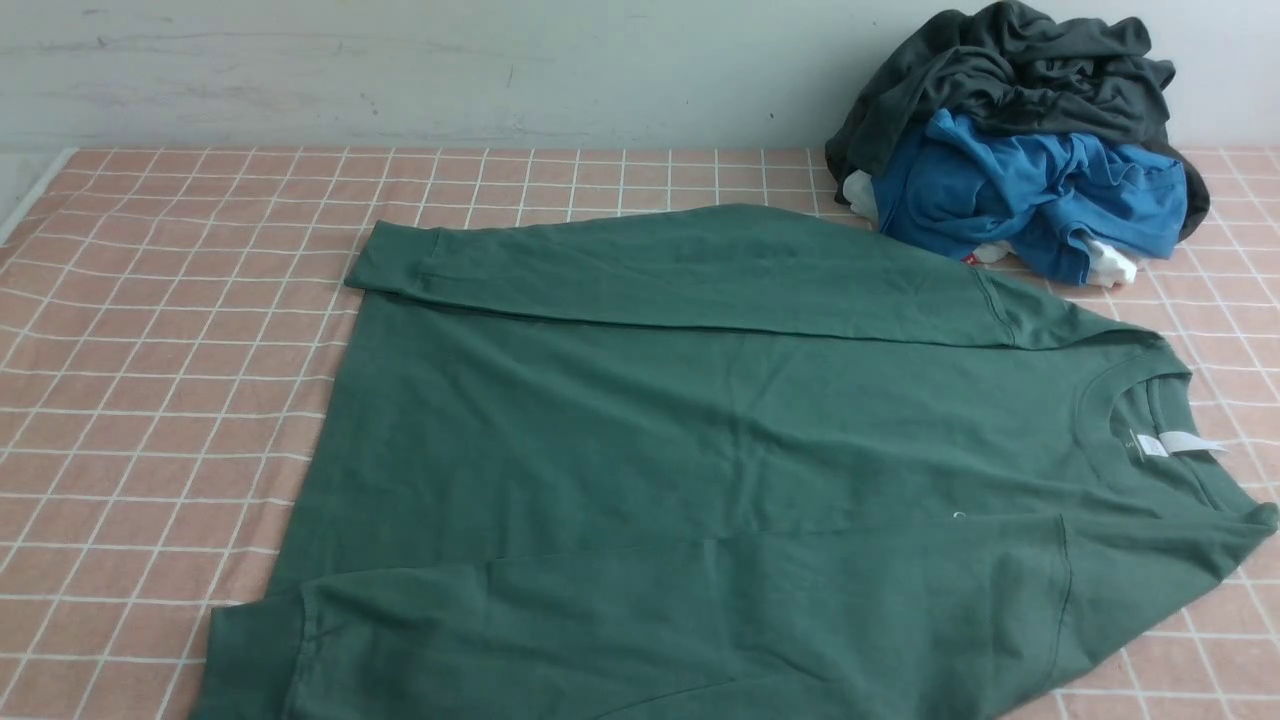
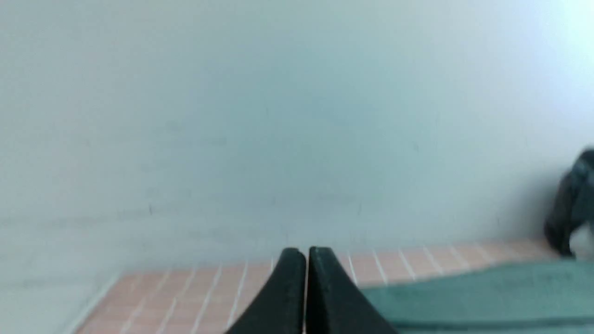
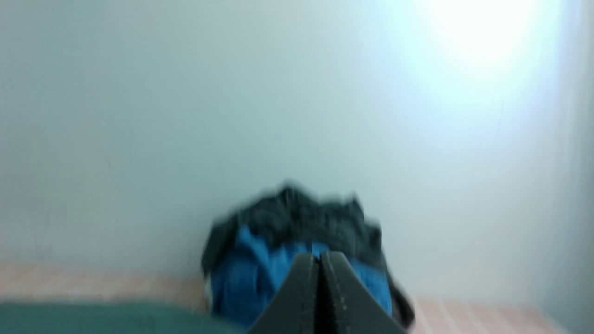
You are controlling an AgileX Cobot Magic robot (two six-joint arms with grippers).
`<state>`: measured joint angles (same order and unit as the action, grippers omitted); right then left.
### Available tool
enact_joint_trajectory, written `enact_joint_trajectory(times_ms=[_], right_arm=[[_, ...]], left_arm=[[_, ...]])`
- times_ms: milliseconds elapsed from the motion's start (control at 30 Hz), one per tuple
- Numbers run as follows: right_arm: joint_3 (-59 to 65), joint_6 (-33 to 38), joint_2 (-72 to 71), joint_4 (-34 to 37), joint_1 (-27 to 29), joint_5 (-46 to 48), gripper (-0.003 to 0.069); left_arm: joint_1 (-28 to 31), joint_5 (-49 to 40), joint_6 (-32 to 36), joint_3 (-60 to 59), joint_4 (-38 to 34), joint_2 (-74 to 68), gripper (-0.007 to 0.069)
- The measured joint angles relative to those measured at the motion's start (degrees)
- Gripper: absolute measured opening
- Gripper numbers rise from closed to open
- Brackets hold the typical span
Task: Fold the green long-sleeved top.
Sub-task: Use the left arm to clamp the cuff closest to it
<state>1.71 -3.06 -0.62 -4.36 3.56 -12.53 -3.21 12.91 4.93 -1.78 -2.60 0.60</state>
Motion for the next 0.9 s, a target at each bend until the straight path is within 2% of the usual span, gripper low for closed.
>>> enact_joint_trajectory(times_ms=[67, 100, 200, 233, 300, 400, 433, 500, 533, 600, 633, 667, 767, 800, 833, 900], right_arm=[[0.0, -0.7, 0.0, 0.0, 0.0, -5.0, -0.0014], [0.0, -2.3, 0.0, 0.0, 0.0, -13.1, -0.0014], [0.0, -5.3, 0.0, 0.0, 0.0, -25.6, -0.0014], [-0.1, -6.8, 0.0, 0.0, 0.0, -28.6, -0.0014], [-1.2, -8.5, 0.2, 0.0, 0.0, -28.9, -0.0014], [-10.8, -9.9, 3.4, -1.5, 0.0, -20.2, -0.0014], [-11.5, -9.9, 4.2, -1.8, 0.0, -19.4, -0.0014], [-22.3, -10.1, 9.6, -6.0, 0.0, -6.0, -0.0014], [-23.0, -10.1, 10.0, -6.4, 0.0, -5.0, -0.0014], [-30.2, -10.3, 16.6, -9.5, 0.0, 8.4, -0.0014], [-30.2, -10.3, 17.1, -9.5, 0.0, 8.4, -0.0014], [-32.9, -10.3, 21.6, -9.9, 0.0, 17.8, -0.0014], [-34.1, -10.0, 29.7, -7.9, -1.1, 33.4, -0.0014], [-34.1, -10.0, 30.2, -7.5, -1.1, 34.5, -0.0014], [-34.1, -8.5, 35.1, -4.4, -3.0, 42.2, -0.0014], [-34.1, -5.0, 40.2, -0.2, -5.5, 49.1, -0.0014]], left_arm=[[0.0, 4.1, -0.5, 0.0, -0.1, 0.0, -0.0003], [0.0, 8.4, -1.4, 0.0, -0.3, 0.0, -0.0003], [0.0, 17.0, -7.3, 0.5, -1.5, 0.0, -0.0003], [0.0, 15.9, -9.5, 2.3, -1.4, -0.3, -0.0003], [0.0, 12.1, -11.1, 6.5, -0.6, -1.9, -0.0003], [0.0, -1.2, -11.8, 19.8, 2.6, -9.6, -0.0003], [0.0, -2.9, -11.8, 20.7, 2.6, -10.3, -0.0003], [0.0, -12.9, -12.0, 31.9, 5.9, -20.9, -0.0003], [0.0, -13.3, -12.0, 32.5, 5.9, -21.7, -0.0003], [0.0, -21.1, -12.4, 38.2, 6.4, -31.3, -0.0003], [0.0, -21.9, -12.4, 38.8, 6.4, -32.8, -0.0003], [-0.2, -28.3, -12.4, 40.7, 5.7, -39.1, -0.0003], [-0.9, -40.5, -12.4, 41.5, 2.6, -50.3, -0.0003], [-1.0, -41.3, -12.4, 41.5, 2.6, -51.0, -0.0003], [-1.4, -47.2, -11.8, 41.5, 1.0, -57.3, 0.0001], [-1.5, -50.6, -10.6, 41.5, -0.3, -63.1, 0.0021]])
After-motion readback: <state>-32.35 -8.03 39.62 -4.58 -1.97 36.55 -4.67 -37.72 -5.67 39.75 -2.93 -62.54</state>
